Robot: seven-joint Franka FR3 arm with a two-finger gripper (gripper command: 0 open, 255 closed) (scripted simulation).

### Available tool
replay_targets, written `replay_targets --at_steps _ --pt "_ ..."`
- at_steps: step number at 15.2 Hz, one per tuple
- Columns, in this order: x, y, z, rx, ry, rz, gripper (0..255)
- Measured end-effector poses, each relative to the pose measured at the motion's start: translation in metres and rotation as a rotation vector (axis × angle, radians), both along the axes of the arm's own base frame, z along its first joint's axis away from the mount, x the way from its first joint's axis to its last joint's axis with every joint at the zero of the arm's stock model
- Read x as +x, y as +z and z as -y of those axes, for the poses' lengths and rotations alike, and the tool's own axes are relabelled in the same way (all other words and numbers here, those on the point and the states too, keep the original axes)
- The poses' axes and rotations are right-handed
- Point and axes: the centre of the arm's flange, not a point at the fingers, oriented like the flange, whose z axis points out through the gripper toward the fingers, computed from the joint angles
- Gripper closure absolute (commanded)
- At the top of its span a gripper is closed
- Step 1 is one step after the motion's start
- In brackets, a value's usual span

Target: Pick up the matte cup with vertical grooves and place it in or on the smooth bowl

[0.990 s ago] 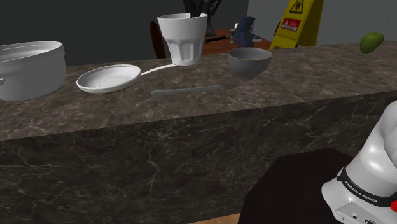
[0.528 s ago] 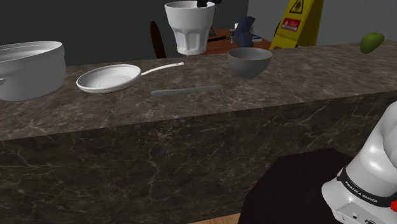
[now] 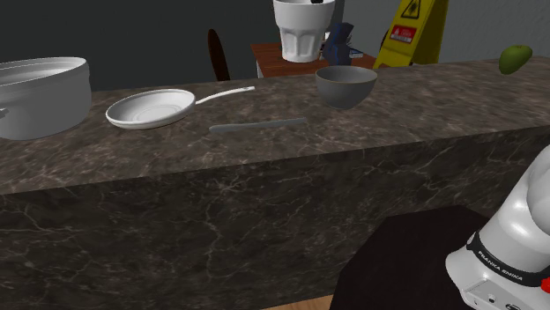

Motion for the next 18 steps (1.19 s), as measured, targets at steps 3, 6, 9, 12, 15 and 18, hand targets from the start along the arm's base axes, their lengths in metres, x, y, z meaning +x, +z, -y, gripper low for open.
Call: replay_targets --at_steps 3,6,9,12,15,18 --pt "0.002 0.005 0.034 0.000 0.000 0.000 255" --pt "0.001 0.012 0.077 0.000 0.000 0.000 255" --pt "0.001 0.012 0.115 0.000 0.000 0.000 255" --pt "0.002 0.014 0.156 0.000 0.000 0.000 255" --pt "0.000 0.013 0.190 0.001 0.000 0.000 255" --pt "0.001 0.003 0.196 0.000 0.001 -0.001 255"
